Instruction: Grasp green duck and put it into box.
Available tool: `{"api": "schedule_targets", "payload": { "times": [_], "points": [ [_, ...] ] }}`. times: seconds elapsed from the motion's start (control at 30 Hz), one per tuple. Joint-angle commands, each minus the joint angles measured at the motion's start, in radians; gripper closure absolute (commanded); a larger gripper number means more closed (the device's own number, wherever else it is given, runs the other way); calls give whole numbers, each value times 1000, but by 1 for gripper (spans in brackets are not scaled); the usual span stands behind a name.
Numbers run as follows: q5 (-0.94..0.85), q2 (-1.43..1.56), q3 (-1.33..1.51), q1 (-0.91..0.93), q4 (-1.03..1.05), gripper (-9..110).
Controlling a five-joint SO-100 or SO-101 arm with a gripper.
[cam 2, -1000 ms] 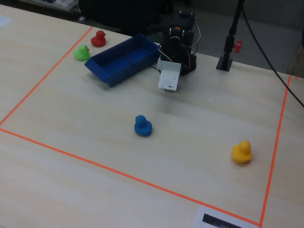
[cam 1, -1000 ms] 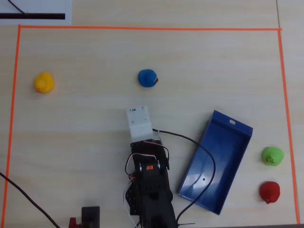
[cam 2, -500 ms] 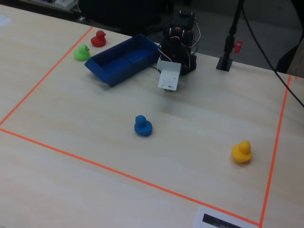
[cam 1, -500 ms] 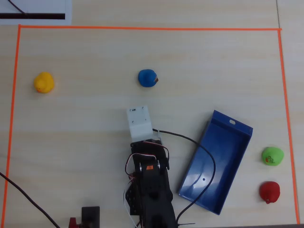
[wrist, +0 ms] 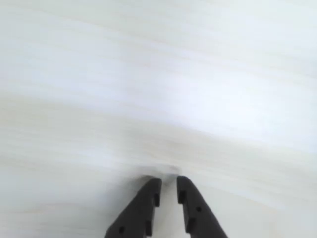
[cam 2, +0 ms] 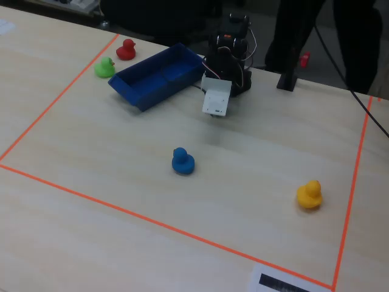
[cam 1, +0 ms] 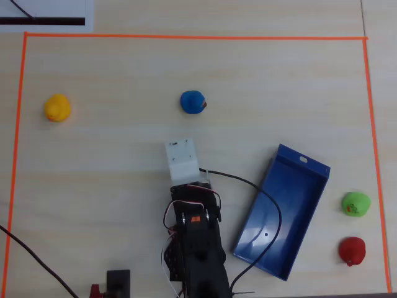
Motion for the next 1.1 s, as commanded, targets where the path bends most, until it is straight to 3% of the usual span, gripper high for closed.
{"api": "schedule_targets", "payload": {
  "times": [0.0,0.2,0.33,0.47,0.8,1.07],
  "points": [
    [23,-14,-6,-28,-18,101],
    [175,-173,-273,43,-258,101],
    [245,-479,-594,132,-397,99],
    [333,-839,-1029,279,-388,93],
    [387,-1509,-1979,827,-325,81],
    [325,-1750,-2161,1313,-261,75]
  ]
}}
